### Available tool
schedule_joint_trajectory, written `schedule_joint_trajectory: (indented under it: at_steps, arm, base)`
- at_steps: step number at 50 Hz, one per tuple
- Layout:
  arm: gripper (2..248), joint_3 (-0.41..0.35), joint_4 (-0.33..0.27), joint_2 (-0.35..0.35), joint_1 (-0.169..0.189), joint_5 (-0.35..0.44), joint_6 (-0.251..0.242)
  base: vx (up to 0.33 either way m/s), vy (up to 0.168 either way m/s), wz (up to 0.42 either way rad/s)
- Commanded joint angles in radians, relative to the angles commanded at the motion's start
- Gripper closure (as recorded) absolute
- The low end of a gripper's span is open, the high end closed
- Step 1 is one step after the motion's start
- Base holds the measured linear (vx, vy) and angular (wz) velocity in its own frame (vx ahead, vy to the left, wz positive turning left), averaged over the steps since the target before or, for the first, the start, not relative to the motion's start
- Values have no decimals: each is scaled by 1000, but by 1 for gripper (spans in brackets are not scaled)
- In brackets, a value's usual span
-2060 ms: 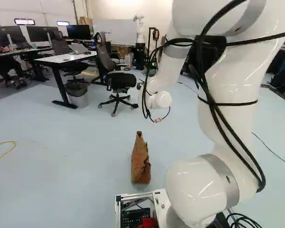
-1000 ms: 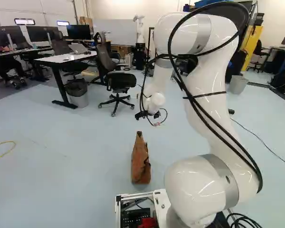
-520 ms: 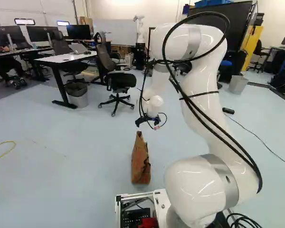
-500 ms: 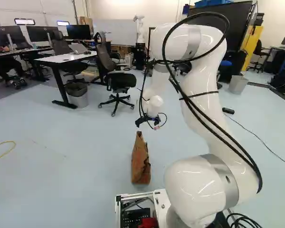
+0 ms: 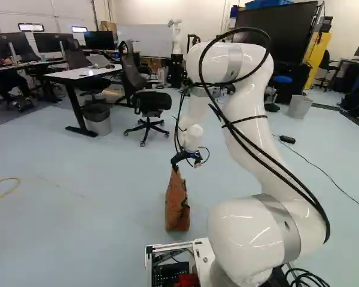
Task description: Pick up the grocery bag from the ground
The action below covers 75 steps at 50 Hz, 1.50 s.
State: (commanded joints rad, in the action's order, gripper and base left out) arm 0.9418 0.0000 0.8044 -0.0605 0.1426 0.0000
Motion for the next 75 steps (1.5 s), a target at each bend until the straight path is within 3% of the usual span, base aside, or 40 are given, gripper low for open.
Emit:
schedule_joint_trajectory:
  at_steps: [75]
  arm:
    - [3, 196, 0, 290, 0, -22, 0]
  base:
    - [0, 0, 0]
